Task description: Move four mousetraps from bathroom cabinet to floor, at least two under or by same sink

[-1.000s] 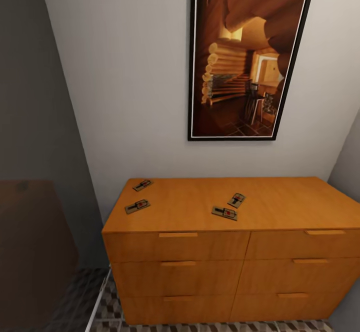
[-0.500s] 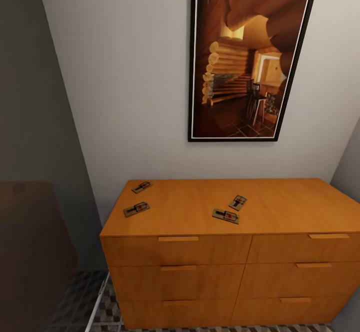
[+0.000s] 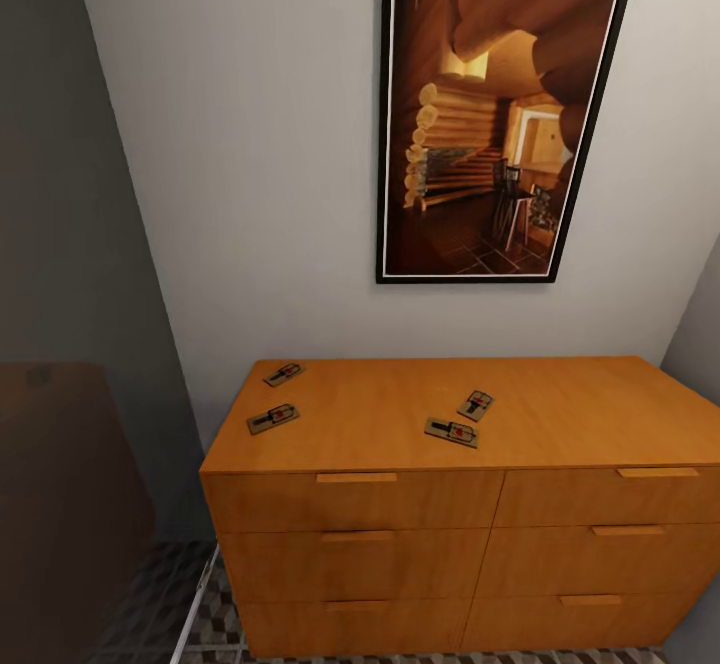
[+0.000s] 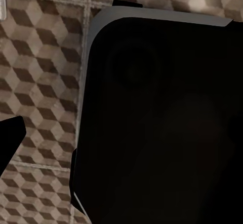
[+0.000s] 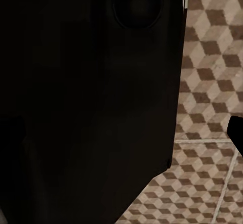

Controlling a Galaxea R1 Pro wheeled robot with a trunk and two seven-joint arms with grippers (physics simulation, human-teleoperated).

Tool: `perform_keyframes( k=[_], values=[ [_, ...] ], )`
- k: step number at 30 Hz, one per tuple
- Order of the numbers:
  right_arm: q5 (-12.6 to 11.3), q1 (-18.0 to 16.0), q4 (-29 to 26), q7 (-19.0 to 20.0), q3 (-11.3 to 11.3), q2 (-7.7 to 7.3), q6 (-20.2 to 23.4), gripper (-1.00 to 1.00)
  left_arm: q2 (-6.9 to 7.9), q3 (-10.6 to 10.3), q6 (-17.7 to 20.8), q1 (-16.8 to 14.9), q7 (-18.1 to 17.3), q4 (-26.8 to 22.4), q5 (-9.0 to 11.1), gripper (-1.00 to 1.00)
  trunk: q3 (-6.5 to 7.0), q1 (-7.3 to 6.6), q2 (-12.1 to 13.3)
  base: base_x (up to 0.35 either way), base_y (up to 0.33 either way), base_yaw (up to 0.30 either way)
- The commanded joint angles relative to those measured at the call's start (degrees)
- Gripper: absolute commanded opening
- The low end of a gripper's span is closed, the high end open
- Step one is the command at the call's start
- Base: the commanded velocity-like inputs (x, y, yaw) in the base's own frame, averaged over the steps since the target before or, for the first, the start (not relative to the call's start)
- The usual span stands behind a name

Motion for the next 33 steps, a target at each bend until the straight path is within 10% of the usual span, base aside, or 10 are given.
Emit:
perform_keyframes(
  k=[1, 30, 31, 33],
  values=[
    [0.0, 0.0, 0.0, 0.0, 0.0, 0.01, 0.0, 1.0, -0.01, 0.1, -0.1, 0.0, 0.0, 0.0, 0.4, 1.0, -0.04, 0.0, 0.0, 0.0, 0.0, 0.0],
    [-0.1, 0.0, 0.0, 0.0, 0.0, 0.01, 0.1, 1.0, 0.0, 0.1, -0.1, 0.0, 0.1, 0.0, 0.4, 1.0, -0.04, 0.0, 0.0, 0.0, 0.0, 0.0],
    [1.6, -1.7, -6.3, -0.2, 0.8, -0.64, 4.8, 1.0, -0.31, -0.2, 10.6, 0.0, 0.2, -19.4, 0.2, 1.0, -0.04, 0.0, 0.0, 0.0, 0.0, 0.0],
    [2.3, -2.3, -9.8, -0.2, 0.9, -0.73, 7.9, 1.0, -0.2, -0.2, 14.9, 0.0, 0.2, -23.9, 0.2, 1.0, -0.04, 0.0, 0.0, 0.0, 0.0, 0.0]
  ],
)
